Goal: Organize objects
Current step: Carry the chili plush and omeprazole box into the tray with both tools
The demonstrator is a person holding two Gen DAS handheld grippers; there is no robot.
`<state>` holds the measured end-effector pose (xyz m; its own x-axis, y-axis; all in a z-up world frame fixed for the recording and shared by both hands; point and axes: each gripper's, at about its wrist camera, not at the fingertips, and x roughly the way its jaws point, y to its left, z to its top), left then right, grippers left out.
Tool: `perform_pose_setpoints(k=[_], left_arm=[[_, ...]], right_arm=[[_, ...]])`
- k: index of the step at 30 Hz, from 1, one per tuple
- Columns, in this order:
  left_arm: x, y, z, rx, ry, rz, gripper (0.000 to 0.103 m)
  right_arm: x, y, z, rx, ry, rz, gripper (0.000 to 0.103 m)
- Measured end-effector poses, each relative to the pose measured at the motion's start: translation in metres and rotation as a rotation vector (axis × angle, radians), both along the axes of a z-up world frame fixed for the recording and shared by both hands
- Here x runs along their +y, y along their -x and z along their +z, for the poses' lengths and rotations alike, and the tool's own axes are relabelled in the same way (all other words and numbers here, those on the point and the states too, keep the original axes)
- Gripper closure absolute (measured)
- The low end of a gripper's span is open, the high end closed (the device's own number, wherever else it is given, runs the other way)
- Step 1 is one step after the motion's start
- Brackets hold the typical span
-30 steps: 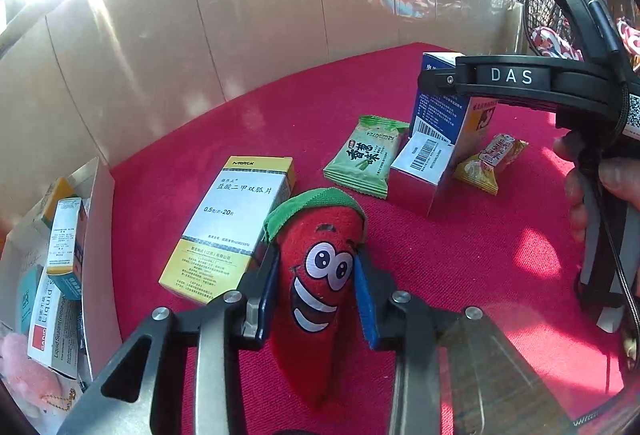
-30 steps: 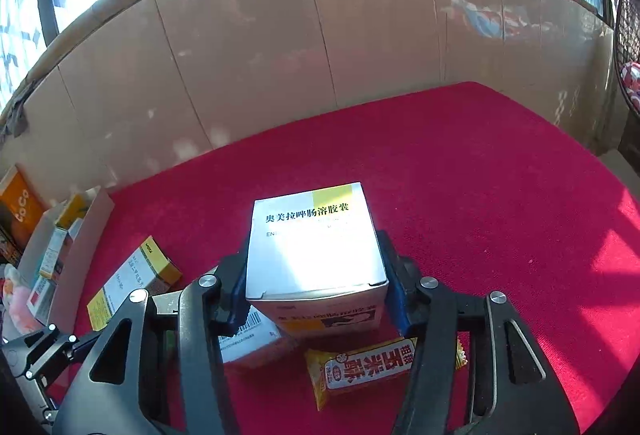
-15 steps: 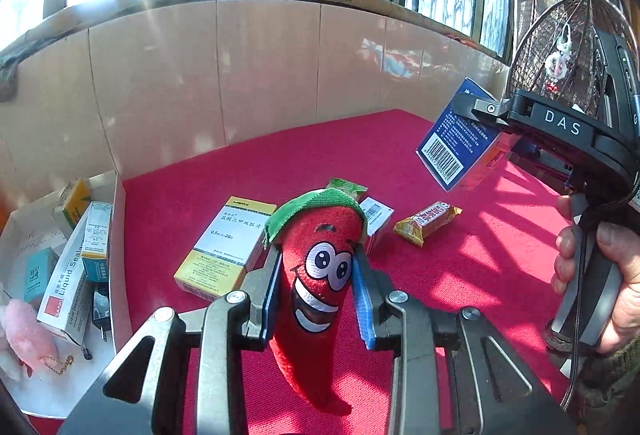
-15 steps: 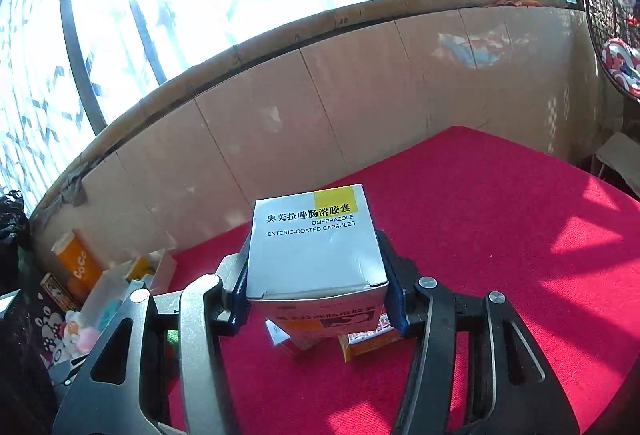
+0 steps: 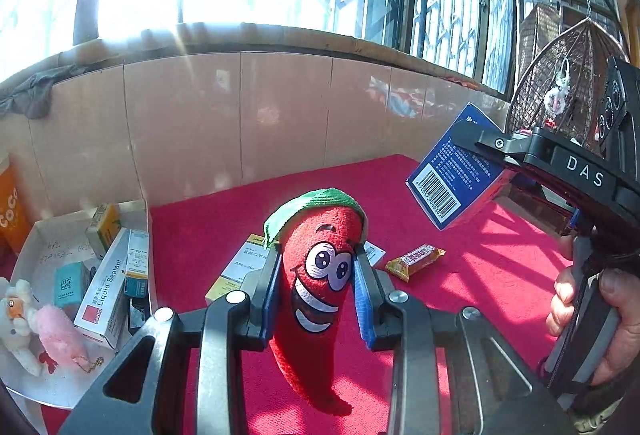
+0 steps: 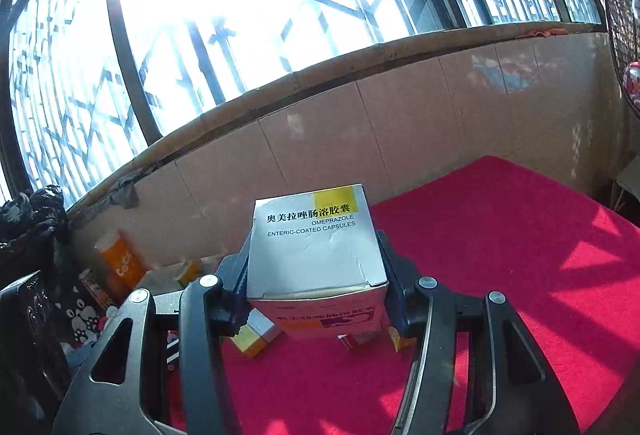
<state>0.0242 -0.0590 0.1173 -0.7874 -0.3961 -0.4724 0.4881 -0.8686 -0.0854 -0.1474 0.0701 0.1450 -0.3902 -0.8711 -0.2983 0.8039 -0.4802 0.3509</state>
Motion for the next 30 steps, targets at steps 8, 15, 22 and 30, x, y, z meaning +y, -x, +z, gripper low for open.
perform_pose_setpoints(k=[8, 15, 22, 30], left_arm=[[-0.008, -0.019, 0.007, 0.04, -0.013, 0.041, 0.071], [-0.019, -0.032, 0.01, 0.069, -0.03, 0.073, 0.071], [-0.032, -0.047, 0.012, 0.098, -0.043, 0.11, 0.071], [-0.049, -0.069, 0.011, 0.131, -0.064, 0.167, 0.071]], right_arm=[[-0.008, -0.022, 0.007, 0.018, -0.004, 0.057, 0.05], [-0.015, -0.034, 0.009, 0.025, -0.016, 0.089, 0.05], [-0.026, -0.048, 0.011, 0.037, -0.032, 0.123, 0.05], [-0.042, -0.068, 0.013, 0.058, -0.057, 0.164, 0.05]])
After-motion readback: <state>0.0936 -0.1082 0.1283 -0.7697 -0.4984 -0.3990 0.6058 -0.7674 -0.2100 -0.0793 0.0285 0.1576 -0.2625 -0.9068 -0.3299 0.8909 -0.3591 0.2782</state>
